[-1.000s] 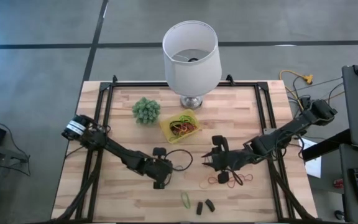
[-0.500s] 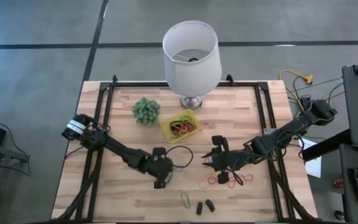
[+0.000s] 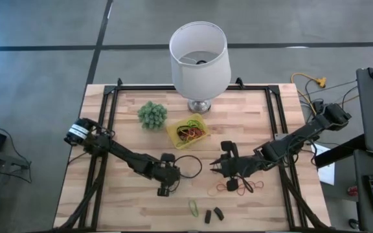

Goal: Pick and place rubber bands into bin
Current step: Put the left blue rubber band into the yellow bin

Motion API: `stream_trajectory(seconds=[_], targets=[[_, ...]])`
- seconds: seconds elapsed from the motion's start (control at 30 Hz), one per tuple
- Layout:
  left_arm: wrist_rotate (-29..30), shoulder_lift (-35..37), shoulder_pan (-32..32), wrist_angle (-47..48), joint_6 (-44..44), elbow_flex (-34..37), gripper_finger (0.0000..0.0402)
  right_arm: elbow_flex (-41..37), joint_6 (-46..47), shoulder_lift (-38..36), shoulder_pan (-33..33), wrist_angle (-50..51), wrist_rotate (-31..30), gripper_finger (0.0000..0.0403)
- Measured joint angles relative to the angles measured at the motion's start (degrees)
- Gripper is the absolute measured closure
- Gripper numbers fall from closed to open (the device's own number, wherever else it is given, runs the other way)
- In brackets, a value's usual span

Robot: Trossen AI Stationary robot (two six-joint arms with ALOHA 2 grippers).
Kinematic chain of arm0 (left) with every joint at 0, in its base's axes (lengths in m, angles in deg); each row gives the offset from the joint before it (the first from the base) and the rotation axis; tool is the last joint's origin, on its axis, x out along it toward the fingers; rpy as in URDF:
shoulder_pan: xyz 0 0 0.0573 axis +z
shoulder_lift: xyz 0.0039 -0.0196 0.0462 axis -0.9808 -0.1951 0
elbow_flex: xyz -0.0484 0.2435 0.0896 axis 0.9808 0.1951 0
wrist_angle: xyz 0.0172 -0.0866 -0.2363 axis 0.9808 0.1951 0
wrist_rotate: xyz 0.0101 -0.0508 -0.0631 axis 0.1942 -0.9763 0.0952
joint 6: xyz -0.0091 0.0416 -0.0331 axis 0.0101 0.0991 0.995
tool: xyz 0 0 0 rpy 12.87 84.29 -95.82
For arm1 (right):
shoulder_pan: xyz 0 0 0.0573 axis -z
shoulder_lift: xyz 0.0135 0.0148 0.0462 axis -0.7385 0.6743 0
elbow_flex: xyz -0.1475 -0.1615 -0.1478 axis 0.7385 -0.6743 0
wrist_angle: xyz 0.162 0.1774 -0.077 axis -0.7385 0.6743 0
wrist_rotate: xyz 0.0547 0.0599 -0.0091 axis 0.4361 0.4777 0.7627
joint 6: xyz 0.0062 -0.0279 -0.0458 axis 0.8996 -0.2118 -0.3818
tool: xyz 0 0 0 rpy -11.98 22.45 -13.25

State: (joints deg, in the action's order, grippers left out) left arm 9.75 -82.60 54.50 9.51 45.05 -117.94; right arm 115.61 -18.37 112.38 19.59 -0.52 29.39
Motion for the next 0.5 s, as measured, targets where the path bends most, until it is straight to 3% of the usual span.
stream_trajectory(seconds=[0.2,0.5], targets=[[-2.3,2.4,-0.5,0.2,-5.1,-0.9,0.0401,-0.1,-0.1,0.0,0.0,0.6,0.0,0.0326],[7.7,7.7,-1.1,-0.6,-7.6,-0.9,0.0401,-0.3,-0.2,0.0,0.0,0.5,0.0,0.0321]])
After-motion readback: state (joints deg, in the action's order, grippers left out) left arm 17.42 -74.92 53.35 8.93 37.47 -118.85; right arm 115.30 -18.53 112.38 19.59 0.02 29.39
